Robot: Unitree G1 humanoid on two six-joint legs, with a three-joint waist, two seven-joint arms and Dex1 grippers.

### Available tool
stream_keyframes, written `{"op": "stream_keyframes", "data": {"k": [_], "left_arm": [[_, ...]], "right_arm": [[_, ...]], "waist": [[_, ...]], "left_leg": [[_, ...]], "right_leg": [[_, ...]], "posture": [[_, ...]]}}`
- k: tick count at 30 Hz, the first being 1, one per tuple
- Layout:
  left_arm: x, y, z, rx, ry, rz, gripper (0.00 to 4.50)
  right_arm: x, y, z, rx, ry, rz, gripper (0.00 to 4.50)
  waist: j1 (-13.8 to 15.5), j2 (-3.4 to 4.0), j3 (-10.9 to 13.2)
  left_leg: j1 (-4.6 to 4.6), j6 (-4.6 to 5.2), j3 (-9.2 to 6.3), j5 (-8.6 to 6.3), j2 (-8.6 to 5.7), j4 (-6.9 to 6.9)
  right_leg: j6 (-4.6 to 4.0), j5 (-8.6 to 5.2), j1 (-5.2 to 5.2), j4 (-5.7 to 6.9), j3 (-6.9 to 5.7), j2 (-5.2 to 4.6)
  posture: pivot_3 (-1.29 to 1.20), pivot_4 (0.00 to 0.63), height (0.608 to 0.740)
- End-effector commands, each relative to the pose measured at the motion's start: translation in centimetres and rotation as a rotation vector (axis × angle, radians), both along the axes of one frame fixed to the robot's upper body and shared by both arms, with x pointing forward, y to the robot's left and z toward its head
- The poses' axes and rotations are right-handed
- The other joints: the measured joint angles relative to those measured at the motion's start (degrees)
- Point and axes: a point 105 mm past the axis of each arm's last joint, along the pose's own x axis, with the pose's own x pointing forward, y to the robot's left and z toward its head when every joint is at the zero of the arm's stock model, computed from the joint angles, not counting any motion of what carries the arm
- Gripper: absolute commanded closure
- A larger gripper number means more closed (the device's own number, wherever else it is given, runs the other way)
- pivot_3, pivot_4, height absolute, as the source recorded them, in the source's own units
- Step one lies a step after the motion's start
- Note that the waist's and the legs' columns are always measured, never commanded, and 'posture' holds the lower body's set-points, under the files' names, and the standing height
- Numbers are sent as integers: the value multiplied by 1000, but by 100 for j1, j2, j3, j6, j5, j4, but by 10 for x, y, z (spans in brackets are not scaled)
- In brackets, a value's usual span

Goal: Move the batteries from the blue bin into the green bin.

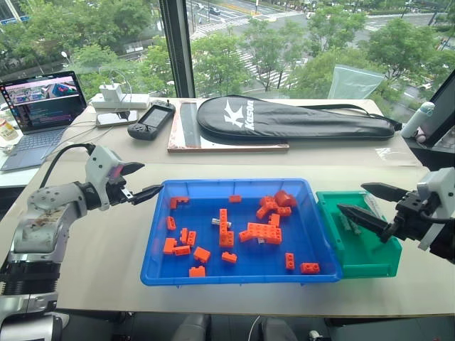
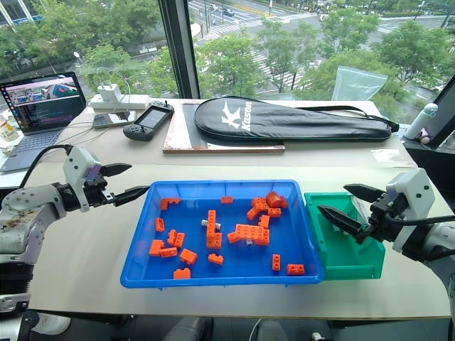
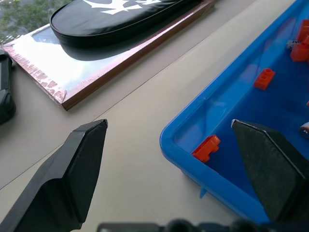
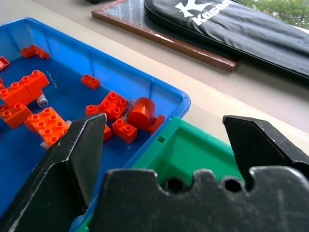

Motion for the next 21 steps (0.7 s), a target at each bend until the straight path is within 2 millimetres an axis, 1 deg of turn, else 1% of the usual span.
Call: {"op": "stream_keyframes", "data": {"k": [1, 3, 5, 6, 7, 8, 11, 13, 14, 17, 19, 21], "left_arm": [[0, -6, 18, -32, -42, -45, 64], [-7, -16, 29, -81, -42, -142, 64], [-13, -25, 36, -105, -13, -215, 64], [-16, -28, 38, -105, -2, -241, 64], [-20, -32, 39, -93, 14, -276, 64], [-26, -37, 40, -66, 23, -329, 64], [-42, -47, 42, -15, 81, -449, 64], [-50, -53, 39, 6, 112, -499, 64], [-52, -54, 37, 11, 121, -512, 64], [-55, -59, 36, 18, 119, -529, 64], [-55, -62, 36, 16, 107, -528, 64], [-52, -63, 37, 18, 92, -507, 64]], "right_arm": [[-3, 4, 9, -19, -33, 19, 0], [-4, 4, 4, -48, 6, 20, 0], [-4, 4, -3, -119, 54, 14, 0], [-4, 6, -4, -141, 64, 18, 0], [-3, 10, 0, -134, 61, 28, 0], [-3, 17, 6, -132, 55, 48, 0], [-3, 39, 15, -211, 56, 126, 0], [-5, 53, 16, -265, 55, 180, 0], [-6, 57, 15, -285, 60, 196, 0], [2, 75, 10, -300, 69, 208, 0], [7, 90, 2, -306, 84, 226, 0], [8, 99, -8, -318, 127, 252, 0]], "waist": [[0, 0, 0], [1, -1, 1], [7, 0, 1], [6, -1, 1], [1, -2, 1], [-2, -2, 1], [-65, -1, 2], [-82, 0, 2], [-76, 0, 2], [-47, -3, 4], [-40, -5, 5], [-35, -5, 5]], "left_leg": [[0, 0, 0, 0, 0, 0], [0, 0, 0, 0, 0, 0], [-1, 0, 1, 0, -1, 1], [-2, 0, 1, 0, -4, 3], [-2, 0, 1, 0, -3, 3], [-2, 0, 1, 0, -2, 3], [-2, 0, 6, 0, 4, 1], [0, 0, 6, 0, 13, -1], [0, 0, 7, 0, 18, -3], [-2, 2, 7, -2, 21, -1], [-5, 2, 8, -2, 21, 1], [-6, 2, 8, -2, 22, 0]], "right_leg": [[0, 0, 0, 0, 0, 0], [0, 0, 0, 0, 0, 0], [0, 0, 1, 0, -1, 0], [0, 0, 1, 2, 0, -3], [0, 0, 0, 1, 0, -3], [0, 0, 0, 0, -2, -2], [0, 0, -6, 2, -1, -2], [-1, -1, -6, 1, -2, 3], [-2, -2, -6, -1, -5, 5], [-4, -3, -3, -6, -10, 6], [-4, -3, -4, -8, -8, 6], [-4, -3, -7, -7, -8, 6]], "posture": [[0, 150, 740], [0, 150, 740], [0, 150, 740], [0, 150, 740], [0, 150, 740], [0, 150, 740], [0, 150, 740], [0, 150, 740], [0, 150, 740], [0, 150, 740], [0, 150, 740], [0, 150, 740]]}}
